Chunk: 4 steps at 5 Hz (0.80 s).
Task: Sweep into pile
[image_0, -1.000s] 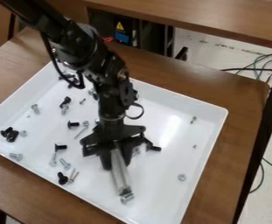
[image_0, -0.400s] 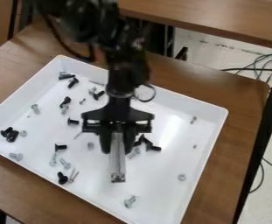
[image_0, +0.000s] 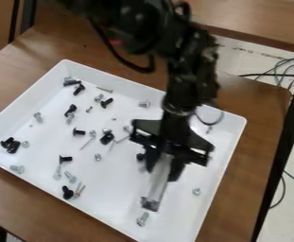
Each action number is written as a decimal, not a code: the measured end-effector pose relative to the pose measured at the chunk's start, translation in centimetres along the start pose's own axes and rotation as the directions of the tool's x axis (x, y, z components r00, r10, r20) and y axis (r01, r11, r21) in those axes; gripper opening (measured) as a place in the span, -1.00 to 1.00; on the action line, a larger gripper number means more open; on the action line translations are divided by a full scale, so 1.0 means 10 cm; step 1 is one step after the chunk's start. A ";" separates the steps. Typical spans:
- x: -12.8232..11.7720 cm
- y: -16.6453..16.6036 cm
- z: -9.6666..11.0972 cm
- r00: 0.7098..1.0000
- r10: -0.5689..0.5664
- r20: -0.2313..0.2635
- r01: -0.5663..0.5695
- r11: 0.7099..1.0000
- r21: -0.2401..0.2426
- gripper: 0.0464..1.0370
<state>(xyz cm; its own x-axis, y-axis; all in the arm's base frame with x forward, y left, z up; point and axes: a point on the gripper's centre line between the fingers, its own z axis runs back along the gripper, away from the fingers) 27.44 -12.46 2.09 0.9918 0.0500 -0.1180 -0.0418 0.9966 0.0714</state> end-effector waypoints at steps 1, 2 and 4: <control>-0.05 -0.10 -0.21 0.990 -0.121 -0.080 0.124 0.992 0.036 -0.36; -0.01 -0.20 -0.36 0.985 -0.141 -0.103 0.141 0.990 -0.010 -0.36; 0.25 -0.33 -0.58 0.945 -0.289 -0.154 0.276 0.956 -0.101 -0.36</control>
<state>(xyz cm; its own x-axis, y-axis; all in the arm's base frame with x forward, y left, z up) 29.39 -15.22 -4.20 0.9305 -0.2306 -0.2845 0.2213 0.9730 -0.0647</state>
